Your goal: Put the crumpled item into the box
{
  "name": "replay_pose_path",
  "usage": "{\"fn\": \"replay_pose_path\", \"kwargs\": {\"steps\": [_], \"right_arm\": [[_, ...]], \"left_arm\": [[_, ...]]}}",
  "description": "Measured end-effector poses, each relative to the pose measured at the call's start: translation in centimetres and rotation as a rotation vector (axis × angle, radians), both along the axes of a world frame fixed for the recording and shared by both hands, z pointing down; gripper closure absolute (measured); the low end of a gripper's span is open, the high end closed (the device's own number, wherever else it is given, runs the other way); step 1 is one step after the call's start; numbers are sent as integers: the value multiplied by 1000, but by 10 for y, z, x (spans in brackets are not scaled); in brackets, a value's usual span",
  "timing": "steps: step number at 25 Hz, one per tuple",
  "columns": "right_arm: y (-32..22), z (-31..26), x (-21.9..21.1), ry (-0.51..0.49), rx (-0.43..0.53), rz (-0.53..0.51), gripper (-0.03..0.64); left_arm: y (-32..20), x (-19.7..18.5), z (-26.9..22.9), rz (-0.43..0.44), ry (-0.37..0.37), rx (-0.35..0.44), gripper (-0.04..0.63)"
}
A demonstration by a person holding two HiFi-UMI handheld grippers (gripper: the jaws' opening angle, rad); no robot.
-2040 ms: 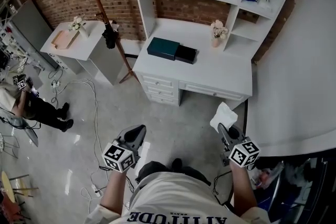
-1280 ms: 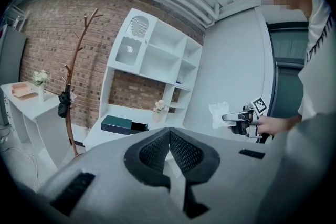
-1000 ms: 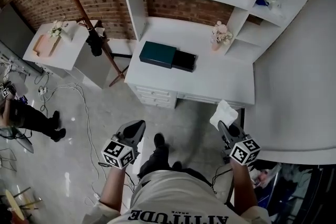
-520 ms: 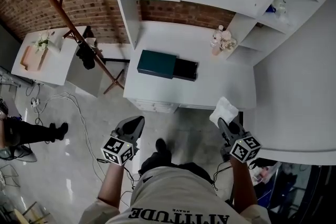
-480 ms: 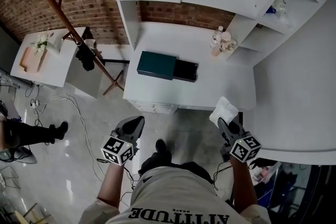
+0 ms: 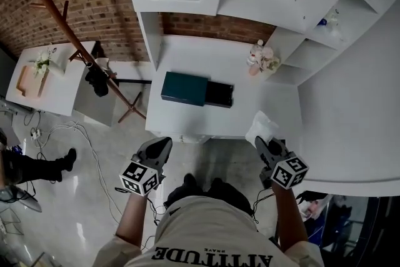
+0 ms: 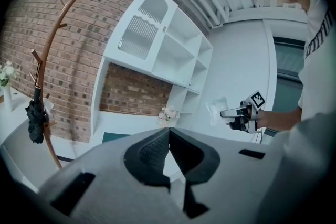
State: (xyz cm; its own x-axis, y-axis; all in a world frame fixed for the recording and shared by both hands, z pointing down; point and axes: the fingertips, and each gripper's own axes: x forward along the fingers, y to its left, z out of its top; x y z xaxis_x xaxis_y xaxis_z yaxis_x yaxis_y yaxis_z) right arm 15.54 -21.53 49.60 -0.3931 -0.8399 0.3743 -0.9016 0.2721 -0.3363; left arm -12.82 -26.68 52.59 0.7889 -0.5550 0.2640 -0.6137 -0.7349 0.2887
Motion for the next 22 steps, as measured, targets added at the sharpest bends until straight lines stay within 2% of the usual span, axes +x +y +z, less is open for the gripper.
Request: {"fn": "replay_pose_path", "kwargs": {"steps": [9, 14, 22], "right_arm": [[-39, 16, 14, -72, -34, -8, 538], [-78, 37, 26, -112, -71, -78, 538], [-151, 94, 33, -128, -195, -222, 538]], "left_arm": [[-22, 1, 9, -64, -18, -18, 569], [-36, 9, 16, -143, -36, -34, 569], [-59, 36, 23, -250, -63, -56, 569]]}}
